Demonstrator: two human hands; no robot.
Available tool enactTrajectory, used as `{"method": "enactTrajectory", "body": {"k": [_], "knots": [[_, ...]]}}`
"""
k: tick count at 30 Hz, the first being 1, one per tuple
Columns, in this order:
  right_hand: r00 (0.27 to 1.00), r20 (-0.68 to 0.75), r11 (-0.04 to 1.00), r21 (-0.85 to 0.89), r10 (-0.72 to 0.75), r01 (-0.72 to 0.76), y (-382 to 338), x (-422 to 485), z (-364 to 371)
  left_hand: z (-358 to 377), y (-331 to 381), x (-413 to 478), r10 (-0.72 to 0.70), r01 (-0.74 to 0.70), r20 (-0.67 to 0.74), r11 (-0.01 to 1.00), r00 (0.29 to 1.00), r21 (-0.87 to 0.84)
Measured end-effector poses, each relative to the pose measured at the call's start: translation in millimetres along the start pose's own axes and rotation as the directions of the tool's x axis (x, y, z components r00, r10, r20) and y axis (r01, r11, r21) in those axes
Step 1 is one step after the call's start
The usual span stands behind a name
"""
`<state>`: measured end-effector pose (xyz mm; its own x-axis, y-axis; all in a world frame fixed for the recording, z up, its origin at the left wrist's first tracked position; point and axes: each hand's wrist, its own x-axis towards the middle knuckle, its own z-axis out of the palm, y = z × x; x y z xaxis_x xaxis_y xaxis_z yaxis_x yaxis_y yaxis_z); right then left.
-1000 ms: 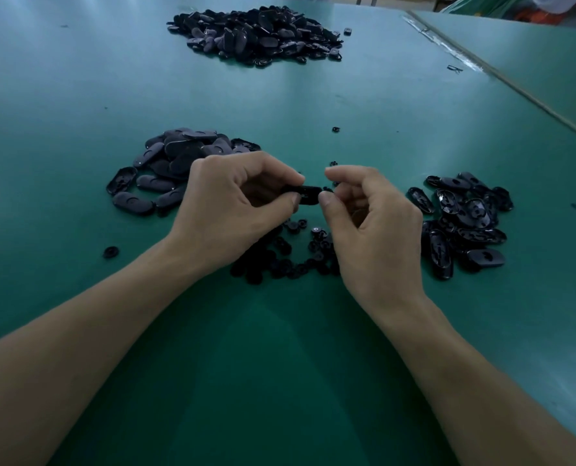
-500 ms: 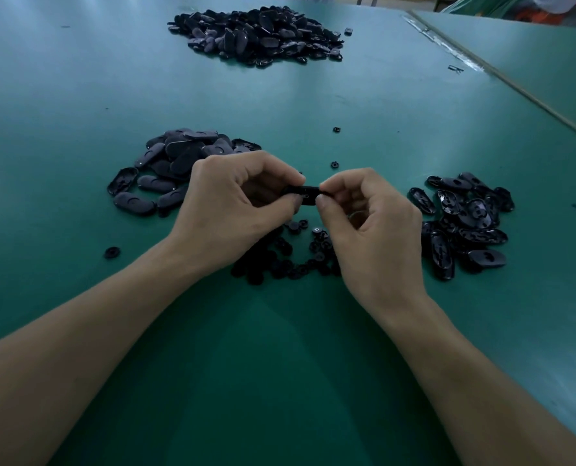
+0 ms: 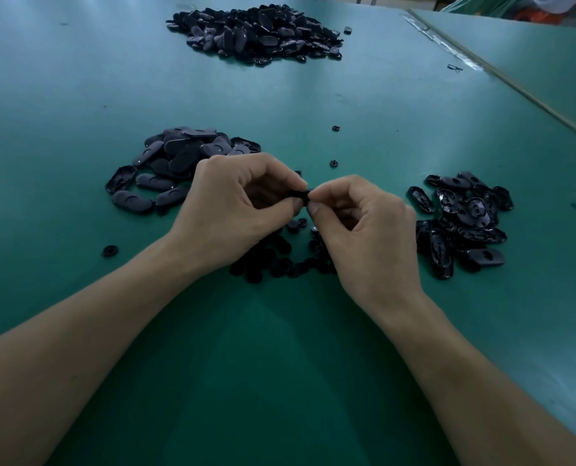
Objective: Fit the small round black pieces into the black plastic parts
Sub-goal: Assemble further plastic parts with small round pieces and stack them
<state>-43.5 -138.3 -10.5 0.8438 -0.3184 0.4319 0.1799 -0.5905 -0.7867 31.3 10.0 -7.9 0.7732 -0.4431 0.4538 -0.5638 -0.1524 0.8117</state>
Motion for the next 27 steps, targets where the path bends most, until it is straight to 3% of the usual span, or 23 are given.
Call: {"method": "enactTrajectory", "body": {"k": [7,27], "knots": [[0.998,0.055,0.999,0.045,0.006,-0.008,0.8,1.4,0.3,0.4,-1.0,-0.3,0.004,-0.003,0.019,1.0,1.0,-0.025],[0.999,-0.01,0.999,0.026,-0.034,0.034,-1.5,-1.3,1.5,0.7,-0.4,-0.9,0.025,-0.023,0.059,0.999,0.998,-0.026]]}}
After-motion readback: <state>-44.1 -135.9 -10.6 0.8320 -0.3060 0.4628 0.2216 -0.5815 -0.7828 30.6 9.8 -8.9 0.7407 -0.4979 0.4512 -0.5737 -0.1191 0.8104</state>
